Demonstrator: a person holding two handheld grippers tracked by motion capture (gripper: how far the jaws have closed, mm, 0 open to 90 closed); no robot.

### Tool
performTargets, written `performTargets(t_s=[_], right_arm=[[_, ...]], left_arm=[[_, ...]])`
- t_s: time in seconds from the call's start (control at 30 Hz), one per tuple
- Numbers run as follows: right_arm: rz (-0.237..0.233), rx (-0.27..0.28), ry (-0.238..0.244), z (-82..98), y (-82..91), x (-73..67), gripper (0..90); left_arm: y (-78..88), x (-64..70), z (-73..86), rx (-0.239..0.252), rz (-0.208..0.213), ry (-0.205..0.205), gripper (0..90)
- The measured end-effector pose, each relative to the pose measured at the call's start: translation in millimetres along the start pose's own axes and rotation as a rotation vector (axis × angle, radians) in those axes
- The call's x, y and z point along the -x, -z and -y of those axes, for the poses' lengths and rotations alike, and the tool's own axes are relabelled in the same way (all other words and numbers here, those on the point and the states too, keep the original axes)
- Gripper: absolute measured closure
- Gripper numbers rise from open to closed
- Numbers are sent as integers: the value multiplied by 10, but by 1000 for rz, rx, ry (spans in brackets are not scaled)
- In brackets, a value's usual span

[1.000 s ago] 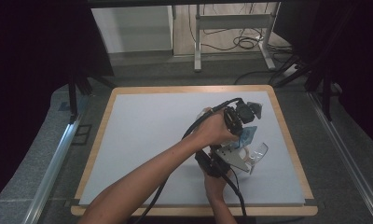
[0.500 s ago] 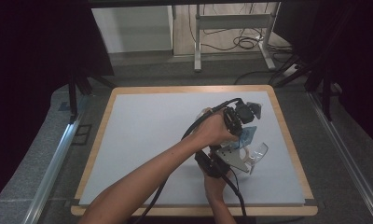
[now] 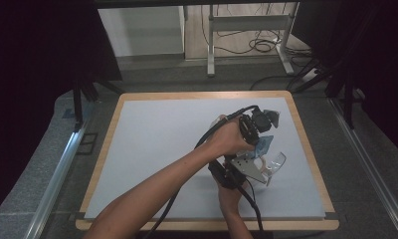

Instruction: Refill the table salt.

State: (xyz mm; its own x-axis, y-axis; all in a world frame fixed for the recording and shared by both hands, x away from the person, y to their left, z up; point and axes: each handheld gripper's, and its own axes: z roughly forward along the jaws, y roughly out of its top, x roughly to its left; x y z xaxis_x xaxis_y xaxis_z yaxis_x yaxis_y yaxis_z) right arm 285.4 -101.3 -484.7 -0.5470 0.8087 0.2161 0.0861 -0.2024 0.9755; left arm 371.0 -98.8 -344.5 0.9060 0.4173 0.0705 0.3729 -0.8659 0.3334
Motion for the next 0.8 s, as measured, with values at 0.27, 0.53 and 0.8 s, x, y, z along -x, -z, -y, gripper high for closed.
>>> performTargets(t_s=[0.27,0.53,0.8], right_arm=[[2,1,1,-4,-4,-3,607],[-1,-3,5,-3,-9,-10,607],[0,-3,0,21,-3,-2,607]], left_arm=[[14,-3,1,2,-2,1,900],[33,-6,3,3,-3,0,900],[-6,-2,-3,-3,0,0,900]])
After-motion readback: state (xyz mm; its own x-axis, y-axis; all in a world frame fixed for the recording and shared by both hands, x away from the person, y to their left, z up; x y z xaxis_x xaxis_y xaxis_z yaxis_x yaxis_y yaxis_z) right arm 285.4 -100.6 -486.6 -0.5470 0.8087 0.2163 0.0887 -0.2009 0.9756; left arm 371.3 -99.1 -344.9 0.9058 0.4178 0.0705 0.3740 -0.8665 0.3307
